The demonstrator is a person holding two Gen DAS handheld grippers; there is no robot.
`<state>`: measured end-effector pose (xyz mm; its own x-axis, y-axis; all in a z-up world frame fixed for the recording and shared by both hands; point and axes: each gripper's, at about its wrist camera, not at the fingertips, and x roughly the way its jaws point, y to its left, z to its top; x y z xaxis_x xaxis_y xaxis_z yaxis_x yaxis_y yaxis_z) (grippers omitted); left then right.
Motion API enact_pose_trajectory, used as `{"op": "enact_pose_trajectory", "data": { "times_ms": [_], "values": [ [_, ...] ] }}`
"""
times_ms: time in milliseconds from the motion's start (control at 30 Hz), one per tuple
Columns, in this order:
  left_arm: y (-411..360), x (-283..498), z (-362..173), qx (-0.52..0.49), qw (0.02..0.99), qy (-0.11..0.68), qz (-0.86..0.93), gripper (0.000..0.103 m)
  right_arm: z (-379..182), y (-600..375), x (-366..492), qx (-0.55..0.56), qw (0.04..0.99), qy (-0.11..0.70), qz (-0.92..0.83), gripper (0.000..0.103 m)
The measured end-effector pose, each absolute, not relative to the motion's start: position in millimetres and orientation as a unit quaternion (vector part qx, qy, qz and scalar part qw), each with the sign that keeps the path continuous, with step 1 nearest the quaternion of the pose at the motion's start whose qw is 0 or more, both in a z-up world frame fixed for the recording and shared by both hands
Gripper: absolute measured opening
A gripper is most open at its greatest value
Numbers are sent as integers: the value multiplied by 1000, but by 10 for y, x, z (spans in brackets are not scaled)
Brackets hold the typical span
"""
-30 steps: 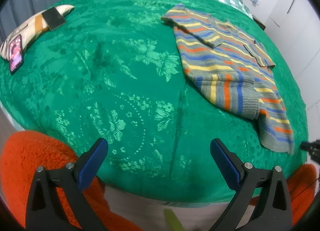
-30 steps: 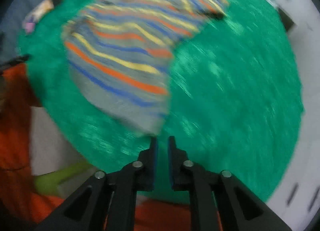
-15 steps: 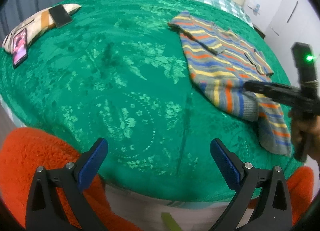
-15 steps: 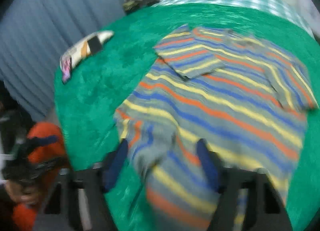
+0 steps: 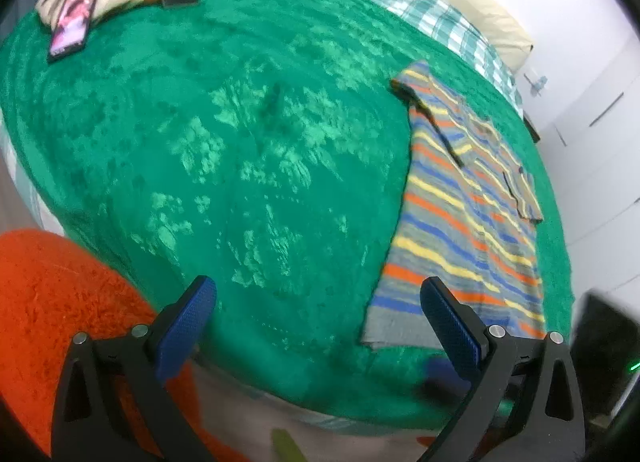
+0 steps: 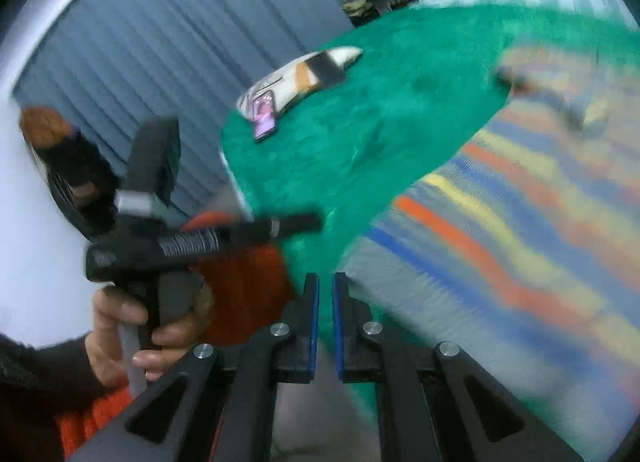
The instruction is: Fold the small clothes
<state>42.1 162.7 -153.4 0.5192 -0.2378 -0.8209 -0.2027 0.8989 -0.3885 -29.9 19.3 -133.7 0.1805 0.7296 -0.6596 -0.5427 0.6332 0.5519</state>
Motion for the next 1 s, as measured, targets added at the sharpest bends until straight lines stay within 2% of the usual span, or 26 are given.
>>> {"op": "enact_pose_trajectory", "data": {
  "times_ms": [33, 167, 233, 267, 300, 333, 367, 400, 467, 500, 533, 567, 600, 633, 667, 867, 933, 1000],
  "values": [
    [1598, 435, -1561, -220, 839, 497, -16, 102, -1406, 184, -358, 102, 758, 498, 409, 29],
    [1336, 539, -1688, -193, 829, 521, -55, 102, -1210, -480, -424, 129, 777, 491, 372, 29],
    [1165, 614, -1732, -167, 828, 531, -69, 102, -976, -1133, -422, 147, 812, 467, 316, 34],
    [1046, 672, -1764, -142, 828, 537, -72, 102, -884, -1479, -427, 153, 829, 461, 277, 40],
    [985, 713, -1796, -125, 829, 541, -72, 102, -805, -1954, -454, 154, 852, 456, 206, 59],
    [889, 778, -1852, -100, 827, 549, -69, 101, -772, -2236, -465, 153, 863, 457, 155, 71],
    [820, 836, -1918, -86, 823, 558, -63, 101, -787, -2602, -498, 155, 867, 463, 97, 73],
    [803, 864, -1961, -83, 820, 563, -61, 97, -860, -2913, -509, 166, 861, 477, 60, 73],
    [759, 886, -1996, -84, 818, 567, -49, 80, -1068, -3251, -486, 194, 840, 506, 31, 73],
    [752, 876, -1974, -84, 821, 563, -51, 62, -1190, -3320, -471, 205, 831, 516, 32, 73],
    [729, 868, -1947, -85, 822, 560, -63, 33, -1297, -3341, -463, 217, 822, 524, 48, 71],
    [707, 869, -1939, -84, 818, 564, -77, 14, -1436, -3310, -458, 233, 808, 536, 75, 65],
    [700, 869, -1931, -84, 814, 569, -87, 5, -1502, -3248, -472, 244, 799, 541, 98, 47],
    [708, 851, -1876, -76, 815, 568, -87, 4, -1540, -3214, -478, 249, 794, 543, 114, 11],
    [735, 840, -1826, -73, 817, 566, -88, 4, -1552, -3164, -485, 259, 783, 549, 134, 6],
    [1011, 808, -1533, -50, 820, 565, -80, 1, -1081, -3145, -722, 239, 804, 532, 111, 5],
    [924, 844, -1734, -16, 808, 585, -68, 1, -1195, -3096, -722, 230, 800, 547, 87, 5],
    [849, 852, -1946, 4, 798, 600, -57, 1, -1539, -2951, -707, 209, 778, 588, 70, 5]
  ]
}}
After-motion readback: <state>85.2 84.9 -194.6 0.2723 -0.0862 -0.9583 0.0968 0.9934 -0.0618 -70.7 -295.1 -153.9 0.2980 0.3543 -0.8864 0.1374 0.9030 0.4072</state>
